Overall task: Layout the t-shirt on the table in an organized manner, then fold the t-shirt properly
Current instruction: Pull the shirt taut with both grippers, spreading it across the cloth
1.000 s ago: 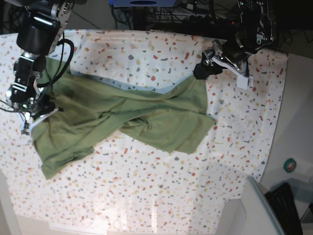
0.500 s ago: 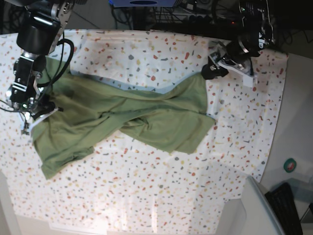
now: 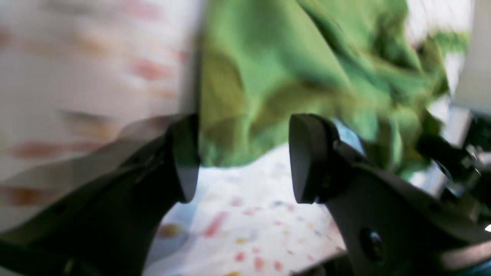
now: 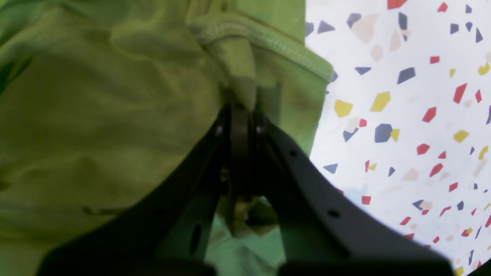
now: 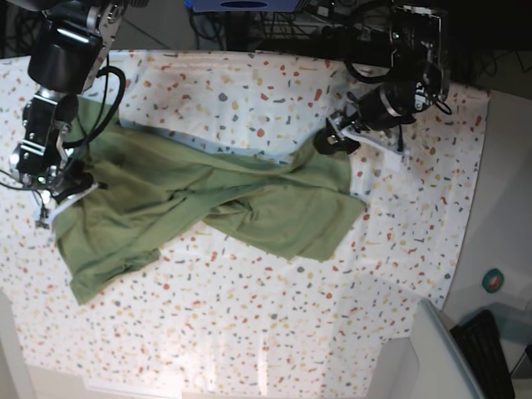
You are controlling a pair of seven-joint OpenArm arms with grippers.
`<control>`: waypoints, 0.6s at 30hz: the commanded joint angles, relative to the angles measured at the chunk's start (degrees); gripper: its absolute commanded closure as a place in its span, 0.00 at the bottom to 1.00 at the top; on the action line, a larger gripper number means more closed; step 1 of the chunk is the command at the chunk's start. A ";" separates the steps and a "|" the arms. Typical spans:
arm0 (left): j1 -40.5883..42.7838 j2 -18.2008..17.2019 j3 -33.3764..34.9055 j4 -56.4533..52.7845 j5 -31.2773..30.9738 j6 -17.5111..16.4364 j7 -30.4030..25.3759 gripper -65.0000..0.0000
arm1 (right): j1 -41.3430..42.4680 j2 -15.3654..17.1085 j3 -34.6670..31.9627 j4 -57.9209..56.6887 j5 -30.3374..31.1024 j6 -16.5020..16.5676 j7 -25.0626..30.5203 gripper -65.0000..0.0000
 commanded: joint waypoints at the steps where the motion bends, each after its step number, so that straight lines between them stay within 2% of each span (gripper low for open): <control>1: -0.24 -0.59 0.25 0.12 -0.35 -0.05 0.02 0.47 | 1.19 0.61 0.01 1.04 0.06 0.01 0.66 1.00; 9: -1.30 0.02 0.43 -4.72 -0.44 -0.05 -0.07 0.50 | 1.10 0.87 0.01 1.04 0.06 0.01 0.66 1.00; 11: -1.38 0.11 0.34 -4.72 -0.44 -0.13 -0.07 0.59 | 1.02 0.87 0.01 1.04 0.06 0.01 0.66 1.00; 16: -1.91 0.11 -0.01 -4.98 -0.53 -0.13 0.02 0.94 | 1.02 0.79 0.01 1.04 0.06 0.01 0.66 1.00; 17: -2.44 0.11 -0.01 -4.98 -0.53 -0.13 0.20 1.00 | 1.02 0.79 0.01 1.04 0.06 0.01 0.66 1.00; 18: -2.70 0.11 0.34 -5.07 -0.53 -0.13 0.29 1.00 | 1.02 0.79 0.01 1.04 0.06 0.01 0.66 1.00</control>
